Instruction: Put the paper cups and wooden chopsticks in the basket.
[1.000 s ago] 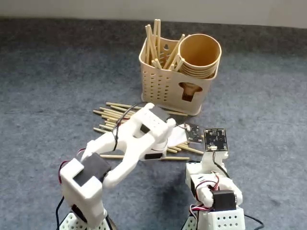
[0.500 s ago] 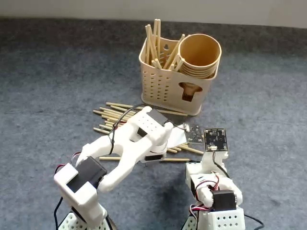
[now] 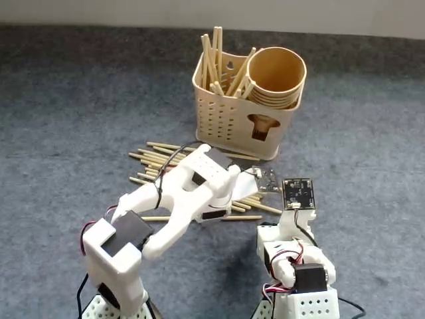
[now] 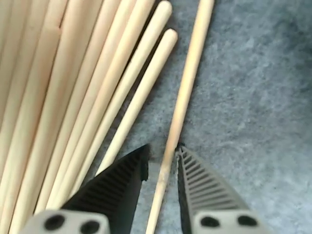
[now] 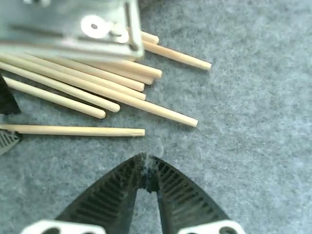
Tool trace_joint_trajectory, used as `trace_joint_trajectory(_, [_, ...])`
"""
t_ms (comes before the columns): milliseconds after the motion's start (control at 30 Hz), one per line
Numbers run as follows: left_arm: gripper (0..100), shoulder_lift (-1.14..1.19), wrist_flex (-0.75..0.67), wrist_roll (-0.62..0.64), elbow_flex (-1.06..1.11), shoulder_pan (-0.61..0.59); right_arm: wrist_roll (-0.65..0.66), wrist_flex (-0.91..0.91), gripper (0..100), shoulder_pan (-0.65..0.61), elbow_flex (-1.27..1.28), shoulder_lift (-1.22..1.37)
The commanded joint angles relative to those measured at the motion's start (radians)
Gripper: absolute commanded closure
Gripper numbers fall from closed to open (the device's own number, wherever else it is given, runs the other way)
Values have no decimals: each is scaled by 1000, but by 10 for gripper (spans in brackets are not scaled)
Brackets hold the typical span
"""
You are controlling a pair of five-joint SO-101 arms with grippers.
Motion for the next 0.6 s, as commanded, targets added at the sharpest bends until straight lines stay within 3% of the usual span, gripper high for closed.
trace_joint_trajectory(0, [983, 22, 25, 8, -31, 24, 2, 8, 994, 8, 142, -19])
trace_joint_trajectory(233, [995, -10, 43, 11, -31, 15, 2, 8, 994, 8, 142, -19])
trace_joint_trajectory(567, [995, -306, 103, 8, 65, -35, 2, 8, 994, 8, 142, -19])
